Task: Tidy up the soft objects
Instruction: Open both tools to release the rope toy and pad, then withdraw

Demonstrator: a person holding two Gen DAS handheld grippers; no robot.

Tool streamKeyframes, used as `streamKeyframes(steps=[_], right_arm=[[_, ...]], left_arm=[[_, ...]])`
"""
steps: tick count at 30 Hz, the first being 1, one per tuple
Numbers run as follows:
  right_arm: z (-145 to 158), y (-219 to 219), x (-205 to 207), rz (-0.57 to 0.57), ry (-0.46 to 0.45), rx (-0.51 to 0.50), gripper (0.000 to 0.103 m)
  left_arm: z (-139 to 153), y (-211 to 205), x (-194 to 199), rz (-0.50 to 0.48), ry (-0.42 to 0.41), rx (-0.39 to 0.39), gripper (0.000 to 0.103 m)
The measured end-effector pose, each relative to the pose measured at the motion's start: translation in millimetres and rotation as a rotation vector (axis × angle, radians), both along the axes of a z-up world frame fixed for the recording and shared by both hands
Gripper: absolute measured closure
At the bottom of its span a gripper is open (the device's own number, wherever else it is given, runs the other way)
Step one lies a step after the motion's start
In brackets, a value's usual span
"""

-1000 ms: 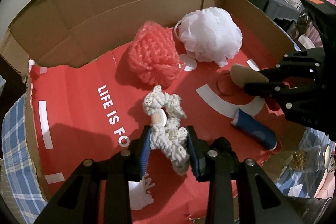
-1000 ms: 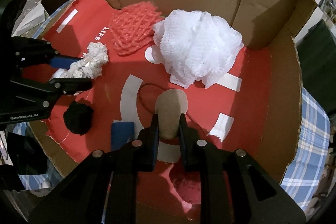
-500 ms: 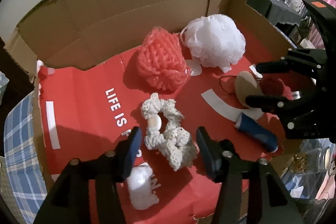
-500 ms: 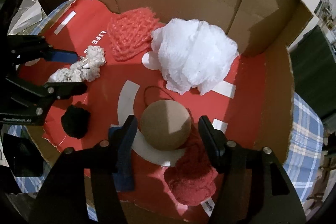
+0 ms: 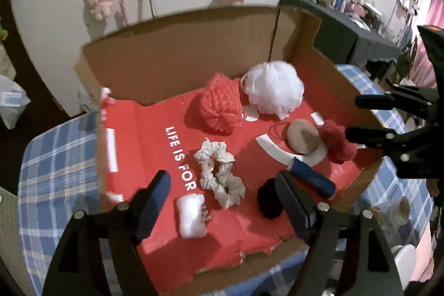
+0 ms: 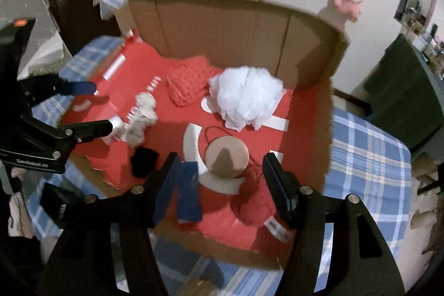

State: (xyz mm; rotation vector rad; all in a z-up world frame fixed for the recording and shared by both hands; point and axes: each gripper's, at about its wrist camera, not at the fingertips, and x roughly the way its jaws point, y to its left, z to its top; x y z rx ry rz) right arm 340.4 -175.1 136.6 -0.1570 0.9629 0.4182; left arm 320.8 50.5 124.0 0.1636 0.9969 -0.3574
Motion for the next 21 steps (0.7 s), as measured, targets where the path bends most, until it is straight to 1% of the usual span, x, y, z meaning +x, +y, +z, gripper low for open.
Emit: streamKeyframes(steps=[2, 3, 5, 6, 9, 11, 15, 16, 18, 21], right_arm=[[14, -6, -14, -0.016, -0.032, 0.019, 0.039], [22, -9, -19, -0.022, -0.046, 0.033, 0.038], [39, -15, -37, -0.034, -0.081, 0.066, 0.036], [44, -18, -44, -0.038, -0.095, 0.079, 0.035], [61, -23, -69, -0.051, -0.152, 0.109, 0.033], [70, -26, -85, -0.062, -0.190, 0.119, 0.030], [88, -29, -123, -0.070, -0.278, 0.119, 0.028], [92, -30, -133, -0.076, -0.303, 0.119, 0.027], [99, -32, -156, -0.082, -0.350, 0.133, 0.020], [101, -33, -181, -0.096, -0.409, 0.128, 0.018]], left_arm=[[14, -1, -16, 0.024, -0.035, -0.010, 0.017], [15, -8, -20, 0.029, -0.046, -0.018, 0.015], [29, -9, -35, 0.040, -0.078, -0.049, 0.014], [30, -13, -40, 0.045, -0.091, -0.061, 0.013], [47, -13, -61, 0.064, -0.154, -0.079, 0.007], [63, -12, -82, 0.076, -0.218, -0.092, 0.005], [81, -10, -116, 0.093, -0.301, -0.124, 0.000], [85, -10, -124, 0.100, -0.320, -0.124, 0.000], [94, -10, -143, 0.120, -0.371, -0.120, 0.000], [103, -9, -173, 0.142, -0.435, -0.144, 0.000]])
